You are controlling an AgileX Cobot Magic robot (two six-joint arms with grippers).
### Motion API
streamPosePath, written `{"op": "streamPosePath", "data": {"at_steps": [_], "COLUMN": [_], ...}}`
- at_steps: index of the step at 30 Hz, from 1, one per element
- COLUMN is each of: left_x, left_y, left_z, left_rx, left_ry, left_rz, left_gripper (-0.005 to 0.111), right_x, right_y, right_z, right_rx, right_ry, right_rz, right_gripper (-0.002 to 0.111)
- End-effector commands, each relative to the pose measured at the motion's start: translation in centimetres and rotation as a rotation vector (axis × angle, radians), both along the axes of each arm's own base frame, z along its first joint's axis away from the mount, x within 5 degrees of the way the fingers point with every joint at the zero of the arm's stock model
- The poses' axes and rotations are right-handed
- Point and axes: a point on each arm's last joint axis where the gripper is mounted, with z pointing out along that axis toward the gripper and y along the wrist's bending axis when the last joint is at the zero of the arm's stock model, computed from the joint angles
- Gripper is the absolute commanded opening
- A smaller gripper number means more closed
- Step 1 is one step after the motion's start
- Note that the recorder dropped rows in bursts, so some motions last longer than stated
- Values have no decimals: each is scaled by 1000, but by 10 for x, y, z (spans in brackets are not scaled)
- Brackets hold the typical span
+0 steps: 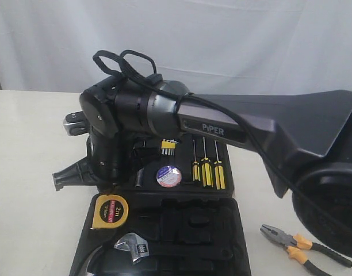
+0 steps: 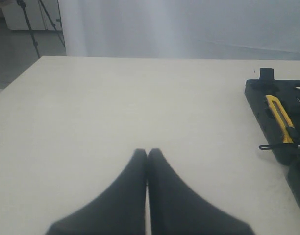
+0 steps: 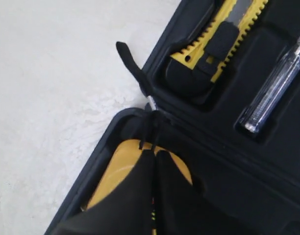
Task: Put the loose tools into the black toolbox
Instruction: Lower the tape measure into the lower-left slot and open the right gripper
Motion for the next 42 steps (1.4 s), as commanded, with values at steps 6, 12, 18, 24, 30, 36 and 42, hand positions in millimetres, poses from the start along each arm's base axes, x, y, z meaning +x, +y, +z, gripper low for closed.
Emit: {"op": "streamPosePath", "data": {"at_steps": [6,12,18,24,30,36,42], "left_x": [0,0,0,0,0,0,0], "left_y": [0,0,0,0,0,0,0], "left_z": [0,0,0,0,0,0,0], "left_rx": [-5,-5,-5,-5,-5,-5,-5], "left_ry": [-5,-5,-5,-5,-5,-5,-5], "left_rz": [-3,-3,-3,-3,-3,-3,-3], "left_gripper": [0,0,0,0,0,0,0], "right_x": [-1,-1,0,-2,-2,-2,2], "right_y": [0,0,1,1,7,8,10], "right_z": [-24,-24,-5,8,-16,-47,-29], "right_rx": [-26,-26,-16,-25,-1,-28,-14], "right_ry": [83,83,61,80,153,222,190], "right_rz": [35,35,63,76,94,109,129], "right_gripper": [-1,-1,-1,-1,-1,-1,-1]}}
